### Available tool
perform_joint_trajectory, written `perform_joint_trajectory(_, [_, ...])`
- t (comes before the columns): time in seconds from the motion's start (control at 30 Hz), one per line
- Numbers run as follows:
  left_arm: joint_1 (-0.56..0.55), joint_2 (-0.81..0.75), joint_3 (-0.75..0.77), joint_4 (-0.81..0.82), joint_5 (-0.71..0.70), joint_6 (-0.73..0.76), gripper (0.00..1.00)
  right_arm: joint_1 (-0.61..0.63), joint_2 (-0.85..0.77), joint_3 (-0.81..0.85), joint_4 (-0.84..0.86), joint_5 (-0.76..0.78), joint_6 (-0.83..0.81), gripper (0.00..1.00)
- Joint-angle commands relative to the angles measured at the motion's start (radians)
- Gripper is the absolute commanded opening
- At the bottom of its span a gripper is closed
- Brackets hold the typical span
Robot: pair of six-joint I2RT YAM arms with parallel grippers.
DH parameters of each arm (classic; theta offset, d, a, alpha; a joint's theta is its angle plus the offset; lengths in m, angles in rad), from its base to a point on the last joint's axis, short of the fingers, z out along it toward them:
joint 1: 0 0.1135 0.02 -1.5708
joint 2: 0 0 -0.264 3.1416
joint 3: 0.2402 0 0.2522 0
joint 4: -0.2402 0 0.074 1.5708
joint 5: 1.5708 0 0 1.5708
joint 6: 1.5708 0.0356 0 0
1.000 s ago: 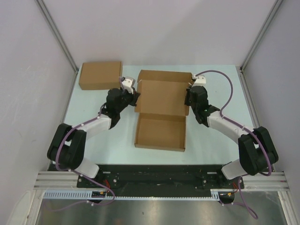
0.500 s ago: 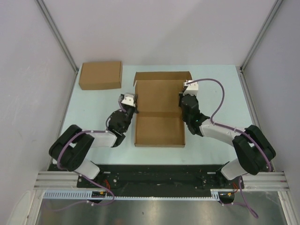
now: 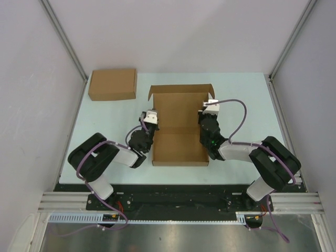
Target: Fold the paper box
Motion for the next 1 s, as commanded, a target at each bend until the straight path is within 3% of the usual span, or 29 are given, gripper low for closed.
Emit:
perform_joint_trajectory(0.0, [-0.091,0.013,-0.041,0.294,0.123,0.02,0.0,0.064,-0.013,-0.046,0.105,-0.084,0.03,0.0])
perform_joint_trajectory(0.7, [-0.259,-0.051,-0.183,0.294,-0.007,0.02,0.0,0.211,-0.062,-0.259,0.22,0.072,0.05,0.0])
perform_joint_trajectory(0.97, [-0.336,-0.036,-0.234,0.295,-0.073,-0.02,0.0,0.274,-0.019,-0.333,0.357,0.12,0.024,0.0])
